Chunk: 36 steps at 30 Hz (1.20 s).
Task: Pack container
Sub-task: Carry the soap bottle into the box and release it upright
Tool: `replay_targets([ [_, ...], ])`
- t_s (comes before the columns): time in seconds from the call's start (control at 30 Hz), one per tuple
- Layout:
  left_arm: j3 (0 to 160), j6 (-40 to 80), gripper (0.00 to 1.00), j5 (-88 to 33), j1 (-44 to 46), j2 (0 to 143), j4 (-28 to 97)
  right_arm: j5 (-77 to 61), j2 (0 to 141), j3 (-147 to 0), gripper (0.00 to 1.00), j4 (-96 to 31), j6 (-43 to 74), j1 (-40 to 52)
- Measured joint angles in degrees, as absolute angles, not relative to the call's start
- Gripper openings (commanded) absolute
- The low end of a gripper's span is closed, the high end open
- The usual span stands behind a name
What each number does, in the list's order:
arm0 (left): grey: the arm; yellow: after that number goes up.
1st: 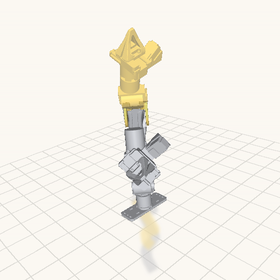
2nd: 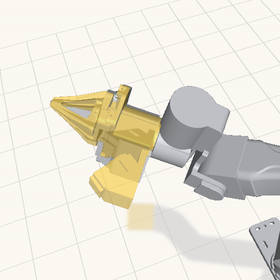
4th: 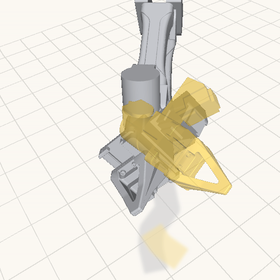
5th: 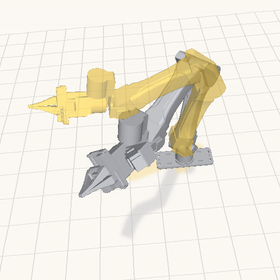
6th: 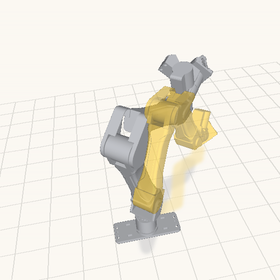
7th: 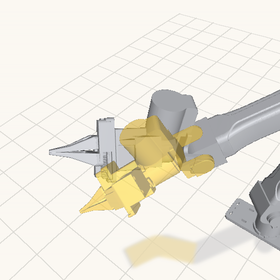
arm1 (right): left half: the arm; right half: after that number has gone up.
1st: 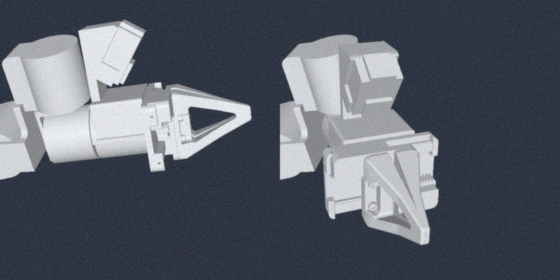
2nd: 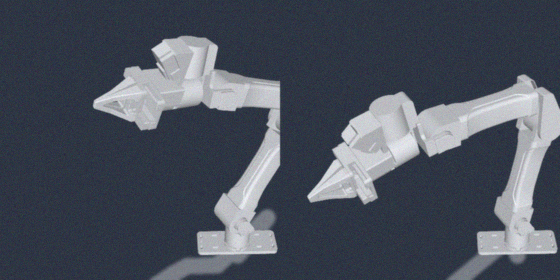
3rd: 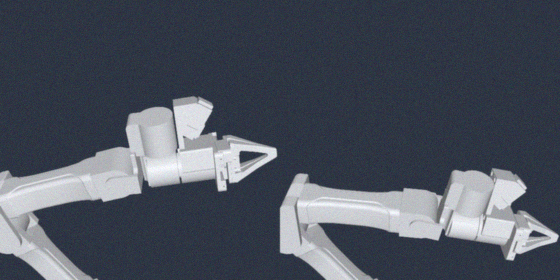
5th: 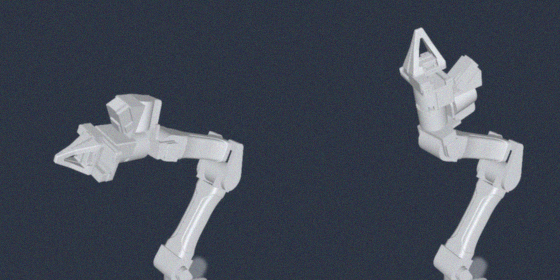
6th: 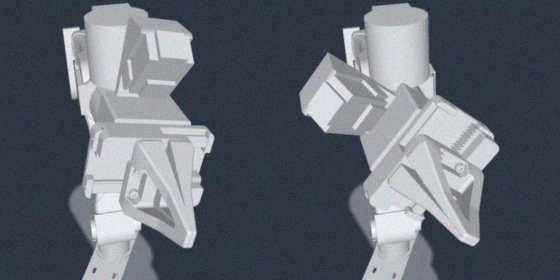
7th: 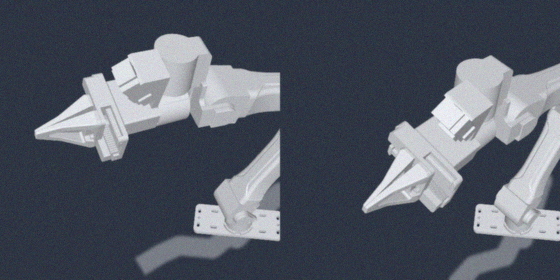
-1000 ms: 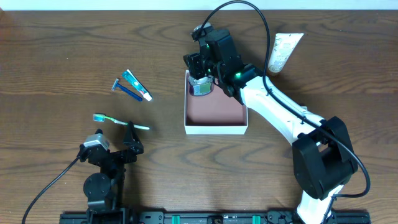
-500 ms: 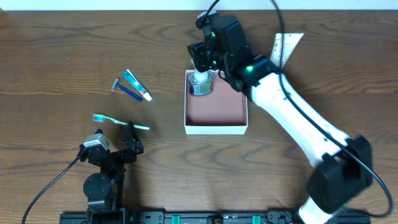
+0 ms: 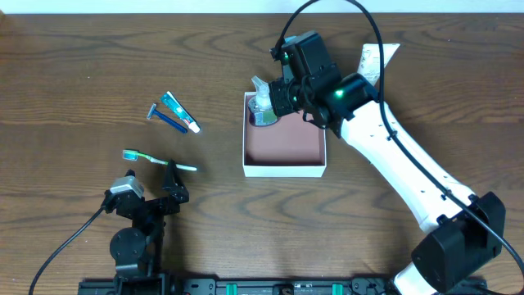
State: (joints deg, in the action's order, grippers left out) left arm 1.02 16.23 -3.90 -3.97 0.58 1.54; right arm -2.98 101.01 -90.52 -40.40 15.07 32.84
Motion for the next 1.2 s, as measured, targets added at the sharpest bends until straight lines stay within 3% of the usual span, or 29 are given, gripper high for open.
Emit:
replay_targets([
  [0.57, 1.0, 16.2, 0.98, -3.9, -4.0, 0.6, 1.5, -2.8, 101.3, -78.4, 0.01, -32.0, 12.8, 38.0],
  [0.83, 1.0, 16.2, 0.98, -3.9, -4.0, 0.6, 1.5, -1.4, 101.3, -76.7, 0.02, -28.4, -2.8, 42.6],
  [1.0, 1.0, 16.2, 0.98, -3.9, -4.0, 0.6, 1.5, -0.4, 101.7, -76.7, 0.19, -26.9, -16.1, 43.3],
  [1.2, 1.0, 16.2, 0.98, -3.9, -4.0, 0.6, 1.5, 0.0, 104.2, -76.7, 0.13, -26.3, -30.6, 43.3],
])
